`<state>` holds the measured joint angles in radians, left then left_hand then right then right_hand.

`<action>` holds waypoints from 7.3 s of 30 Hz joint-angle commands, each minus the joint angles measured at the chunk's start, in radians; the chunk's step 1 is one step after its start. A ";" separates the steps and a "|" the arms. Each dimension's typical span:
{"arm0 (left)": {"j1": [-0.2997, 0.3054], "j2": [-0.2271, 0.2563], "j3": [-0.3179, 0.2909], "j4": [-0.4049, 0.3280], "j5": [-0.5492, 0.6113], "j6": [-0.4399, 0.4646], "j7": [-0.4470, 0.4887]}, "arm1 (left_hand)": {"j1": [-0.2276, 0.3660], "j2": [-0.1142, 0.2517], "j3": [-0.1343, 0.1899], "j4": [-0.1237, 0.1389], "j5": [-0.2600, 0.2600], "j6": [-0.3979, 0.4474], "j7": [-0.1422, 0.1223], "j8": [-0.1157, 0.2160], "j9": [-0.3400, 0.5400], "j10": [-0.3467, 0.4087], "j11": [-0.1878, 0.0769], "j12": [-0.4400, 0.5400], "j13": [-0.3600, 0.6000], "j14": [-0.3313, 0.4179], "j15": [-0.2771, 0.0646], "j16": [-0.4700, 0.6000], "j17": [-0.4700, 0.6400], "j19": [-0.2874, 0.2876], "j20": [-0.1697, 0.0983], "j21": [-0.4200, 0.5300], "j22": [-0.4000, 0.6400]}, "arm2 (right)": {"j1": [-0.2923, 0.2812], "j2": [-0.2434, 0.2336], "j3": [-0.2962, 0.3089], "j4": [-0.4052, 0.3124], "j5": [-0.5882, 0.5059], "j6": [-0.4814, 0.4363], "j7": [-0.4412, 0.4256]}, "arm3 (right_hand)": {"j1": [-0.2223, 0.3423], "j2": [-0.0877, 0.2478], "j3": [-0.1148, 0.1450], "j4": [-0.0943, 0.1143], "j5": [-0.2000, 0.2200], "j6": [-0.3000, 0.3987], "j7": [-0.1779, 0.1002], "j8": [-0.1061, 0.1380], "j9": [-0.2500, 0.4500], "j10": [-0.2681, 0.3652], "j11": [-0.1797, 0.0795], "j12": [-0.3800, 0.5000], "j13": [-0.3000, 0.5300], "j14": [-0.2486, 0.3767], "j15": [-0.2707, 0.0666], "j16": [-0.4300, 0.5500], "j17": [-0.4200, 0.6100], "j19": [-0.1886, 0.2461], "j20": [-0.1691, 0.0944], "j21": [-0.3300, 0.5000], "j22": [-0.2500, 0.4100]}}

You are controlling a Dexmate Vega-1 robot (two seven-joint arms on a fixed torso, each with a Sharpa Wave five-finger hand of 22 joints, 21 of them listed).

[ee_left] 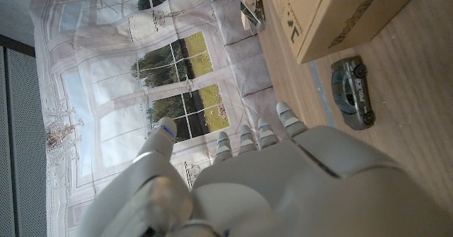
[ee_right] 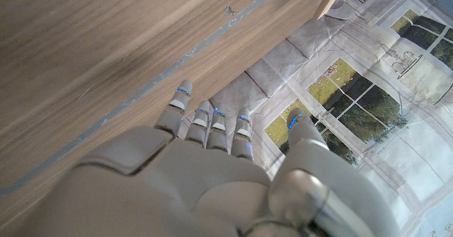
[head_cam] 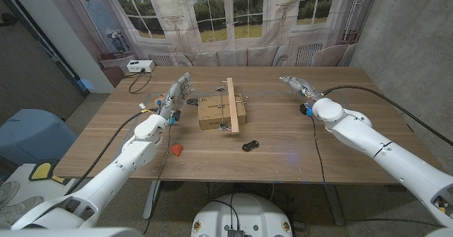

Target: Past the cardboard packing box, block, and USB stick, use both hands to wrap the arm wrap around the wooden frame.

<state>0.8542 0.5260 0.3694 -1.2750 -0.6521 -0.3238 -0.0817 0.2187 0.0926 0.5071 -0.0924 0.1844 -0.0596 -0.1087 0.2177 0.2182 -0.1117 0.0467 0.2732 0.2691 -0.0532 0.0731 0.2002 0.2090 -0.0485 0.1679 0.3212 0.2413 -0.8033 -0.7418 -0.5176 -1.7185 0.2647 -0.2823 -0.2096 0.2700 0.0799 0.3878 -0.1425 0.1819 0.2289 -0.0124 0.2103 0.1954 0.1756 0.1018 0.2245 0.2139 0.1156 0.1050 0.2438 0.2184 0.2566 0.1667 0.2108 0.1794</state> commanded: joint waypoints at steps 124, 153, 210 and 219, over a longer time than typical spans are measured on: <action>-0.036 0.030 -0.011 0.083 0.035 -0.037 -0.010 | -0.043 0.014 0.001 0.015 -0.011 0.015 0.000 -0.021 -0.028 -0.003 0.004 -0.020 -0.014 -0.017 -0.003 -0.001 -0.010 -0.005 0.008 0.000 -0.010 | 0.525 0.217 -0.780 0.006 -0.739 -0.792 0.325 | 0.099 -0.102 -0.064 -0.003 0.016 0.258 0.005 0.049 0.008 0.219 -0.057 0.035 0.014 0.224 -0.127 0.064 0.013 0.163 -0.009 0.024 0.006; -0.030 0.033 -0.018 0.094 0.029 -0.059 -0.025 | -0.047 0.012 0.001 0.014 -0.011 0.015 -0.002 -0.023 -0.030 -0.004 0.007 -0.023 -0.017 -0.020 -0.003 -0.001 -0.012 -0.007 0.007 -0.001 -0.011 | 0.629 0.295 -0.925 0.122 -0.770 -0.888 0.415 | 0.257 -0.039 -0.025 -0.016 0.028 0.253 -0.005 0.034 0.010 0.242 -0.072 0.030 0.026 0.353 -0.184 0.124 0.035 0.258 -0.029 0.045 0.008; -0.103 -0.004 -0.025 0.276 -0.008 -0.130 -0.142 | -0.048 0.010 0.005 0.007 -0.011 0.018 0.003 -0.022 -0.030 -0.004 0.009 -0.026 -0.021 -0.025 -0.003 -0.003 -0.014 -0.008 0.007 0.000 -0.013 | 0.946 0.464 -1.218 0.178 -0.299 -1.114 0.332 | 0.767 0.106 0.104 -0.040 0.002 0.680 0.071 0.003 0.015 0.910 -0.125 0.516 0.320 1.059 -0.328 0.658 0.579 0.666 -0.265 0.509 0.219; -0.112 -0.013 -0.024 0.303 -0.011 -0.141 -0.155 | -0.050 0.010 0.005 0.007 -0.011 0.018 0.004 -0.023 -0.031 -0.005 0.007 -0.027 -0.021 -0.029 -0.003 -0.004 -0.014 -0.009 0.006 -0.001 -0.013 | 0.911 0.427 -1.194 0.120 -0.333 -1.114 0.220 | 0.784 0.080 0.094 -0.013 0.007 0.736 0.061 0.011 0.016 0.902 -0.141 0.492 0.280 1.043 -0.327 0.626 0.602 0.638 -0.328 0.554 0.242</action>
<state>0.7540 0.5218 0.3460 -1.0035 -0.6578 -0.4532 -0.2192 0.1794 0.1057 0.5085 -0.0856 0.1737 -0.0450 -0.1016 0.1958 0.1862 -0.1102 0.0554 0.2500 0.2461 -0.0733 0.0716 0.2003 0.1957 -0.0558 0.1713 0.3212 0.2279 0.1342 -0.2874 -1.7290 -1.5506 -0.0614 -1.3926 0.1287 1.0285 0.1478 0.4899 -0.1700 0.1817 0.9044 0.0236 0.2127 0.2076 1.0779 -0.0286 0.7333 0.5125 1.1648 -0.1933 0.8873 0.8193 0.8995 -0.1226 0.7444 0.4152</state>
